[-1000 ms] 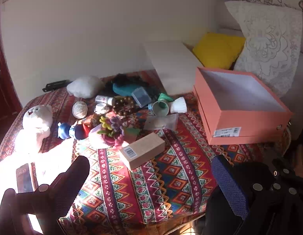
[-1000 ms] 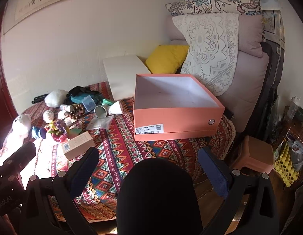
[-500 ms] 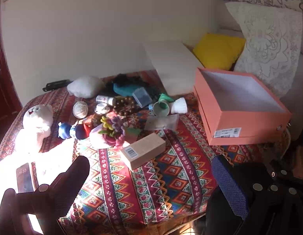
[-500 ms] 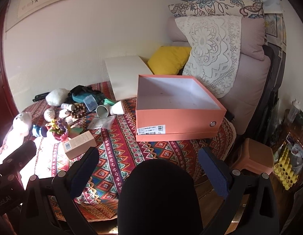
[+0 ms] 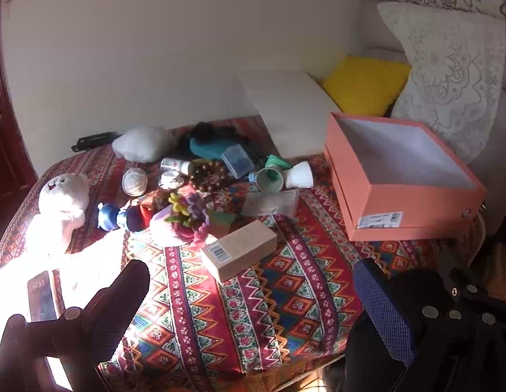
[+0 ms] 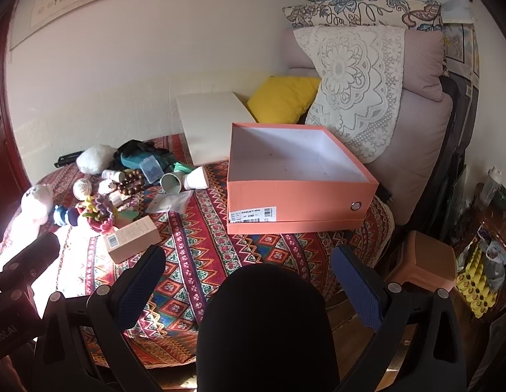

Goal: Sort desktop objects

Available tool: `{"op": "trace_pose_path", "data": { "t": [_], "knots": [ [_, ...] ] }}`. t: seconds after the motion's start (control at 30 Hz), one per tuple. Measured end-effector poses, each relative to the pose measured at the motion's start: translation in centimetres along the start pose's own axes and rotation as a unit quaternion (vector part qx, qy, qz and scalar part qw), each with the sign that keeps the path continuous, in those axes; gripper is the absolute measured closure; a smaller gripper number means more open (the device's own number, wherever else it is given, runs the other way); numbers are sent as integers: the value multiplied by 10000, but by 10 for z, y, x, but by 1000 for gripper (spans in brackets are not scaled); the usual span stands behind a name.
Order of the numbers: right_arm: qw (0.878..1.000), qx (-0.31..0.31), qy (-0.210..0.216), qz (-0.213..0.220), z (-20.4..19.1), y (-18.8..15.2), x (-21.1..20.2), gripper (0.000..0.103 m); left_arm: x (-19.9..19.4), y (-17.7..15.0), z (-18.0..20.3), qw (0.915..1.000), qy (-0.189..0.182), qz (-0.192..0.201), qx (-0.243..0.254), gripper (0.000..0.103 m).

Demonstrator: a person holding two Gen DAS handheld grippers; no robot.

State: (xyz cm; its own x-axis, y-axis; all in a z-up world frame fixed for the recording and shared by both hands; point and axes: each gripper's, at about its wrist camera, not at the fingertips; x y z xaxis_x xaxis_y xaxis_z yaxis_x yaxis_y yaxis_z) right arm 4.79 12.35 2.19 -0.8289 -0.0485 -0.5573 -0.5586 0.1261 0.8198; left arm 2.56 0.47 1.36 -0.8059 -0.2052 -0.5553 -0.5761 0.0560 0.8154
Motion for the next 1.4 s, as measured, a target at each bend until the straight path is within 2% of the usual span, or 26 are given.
{"op": "trace_pose_path", "data": {
  "t": [0.53,0.73,0.87,0.97,1.07,1.17,1.27,1.4],
  "knots": [
    [10000,-58,7,-42,-2,-2,7,0,7,0,-3,10000,34,-69,-13,0],
    [9992,-348,201,85,-14,21,26,0,27,4,-27,9990,176,-191,-376,0],
    [9974,-593,374,195,-23,41,40,0,48,7,-58,9954,561,-212,-749,0],
    [9948,-848,506,263,-35,58,54,0,70,10,-89,9901,1038,-185,-930,0],
    [9833,-1683,665,213,-88,90,94,0,102,16,-124,9809,1699,-207,-923,0],
    [9645,-2505,818,162,-140,121,134,0,146,27,-158,9697,2334,-217,-685,0],
    [9387,-3300,994,80,-195,151,176,0,204,37,-191,9587,2779,-487,-368,0],
    [9004,-4112,1370,-389,-292,169,261,0,270,43,-229,9459,3104,-933,-156,0]
  ]
}}
Point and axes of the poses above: each gripper's, at about its wrist camera, not at the fingertips, and x roughly the way its jaws point, z to its right, y to its top, and after that the axes turned 14 degrees about y, right-handed
